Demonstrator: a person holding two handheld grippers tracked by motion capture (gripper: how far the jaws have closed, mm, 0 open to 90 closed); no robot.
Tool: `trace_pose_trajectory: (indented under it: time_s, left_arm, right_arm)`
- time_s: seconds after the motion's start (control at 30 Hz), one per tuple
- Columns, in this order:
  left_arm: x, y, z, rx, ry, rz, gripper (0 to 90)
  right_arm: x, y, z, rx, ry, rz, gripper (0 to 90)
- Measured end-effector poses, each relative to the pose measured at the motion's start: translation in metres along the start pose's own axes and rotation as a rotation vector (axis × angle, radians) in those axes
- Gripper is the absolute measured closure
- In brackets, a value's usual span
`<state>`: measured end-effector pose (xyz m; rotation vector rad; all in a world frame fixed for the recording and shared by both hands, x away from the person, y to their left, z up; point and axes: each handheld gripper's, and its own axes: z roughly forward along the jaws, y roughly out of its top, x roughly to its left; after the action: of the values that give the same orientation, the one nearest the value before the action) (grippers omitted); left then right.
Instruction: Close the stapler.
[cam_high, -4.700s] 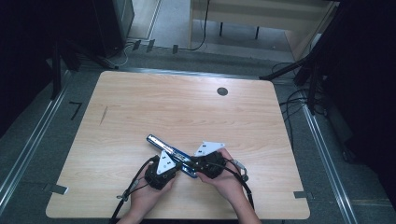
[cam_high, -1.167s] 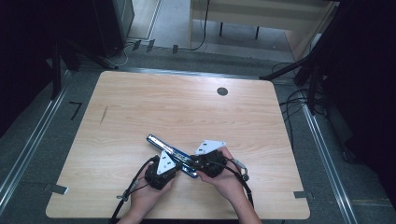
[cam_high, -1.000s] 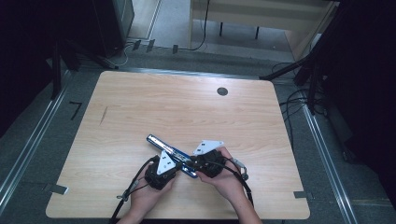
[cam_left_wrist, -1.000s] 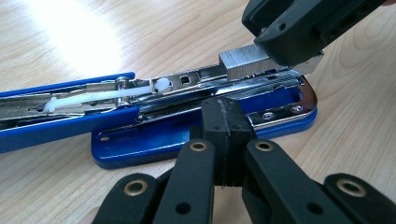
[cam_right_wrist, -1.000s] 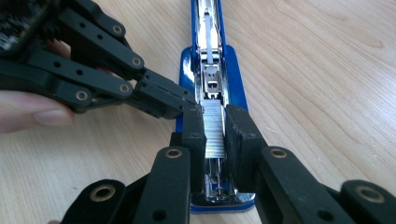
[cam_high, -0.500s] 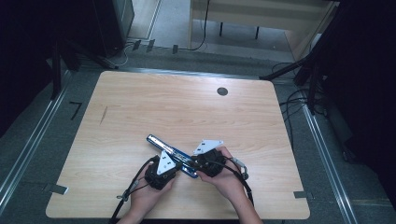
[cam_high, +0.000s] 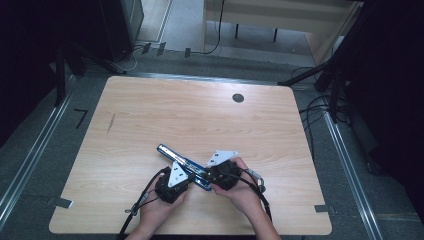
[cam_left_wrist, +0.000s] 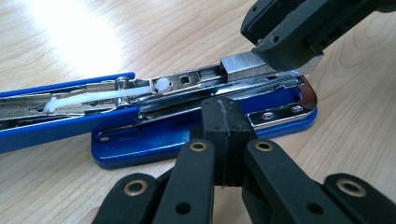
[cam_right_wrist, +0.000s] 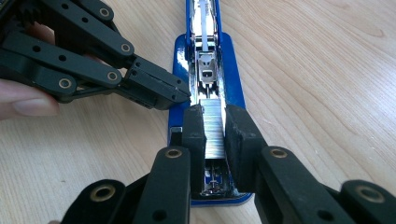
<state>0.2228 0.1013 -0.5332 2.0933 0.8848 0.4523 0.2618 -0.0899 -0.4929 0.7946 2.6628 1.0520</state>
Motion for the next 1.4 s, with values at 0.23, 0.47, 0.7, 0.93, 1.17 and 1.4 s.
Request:
trace_pose_trajectory:
  time_s: [0.23,0.47,0.7,0.93,1.17,1.4]
  left_arm:
    - [0.0,0.0,0.0,0.001,0.0,0.001,90.0]
    - [0.0,0.0,0.0,0.001,0.0,0.002,90.0]
    - [0.0,0.0,0.0,0.002,-0.001,0.001,90.0]
    - [0.001,0.0,0.0,0.002,-0.003,-0.001,90.0]
    - [0.0,0.0,0.0,0.002,-0.001,0.0,90.0]
    - [0.001,0.0,0.0,0.003,-0.004,-0.002,90.0]
  right_arm:
    - [0.0,0.0,0.001,0.003,0.0,-0.005,77.8]
    - [-0.004,0.001,-0.001,-0.079,0.001,0.046,89.1]
    - [-0.001,0.007,0.009,-0.088,-0.002,0.052,90.0]
    - [0.001,0.009,0.018,-0.068,-0.002,0.032,90.0]
    - [0.0,0.006,0.016,-0.045,-0.004,0.018,90.0]
    - [0.0,0.005,0.014,-0.048,-0.004,0.016,90.0]
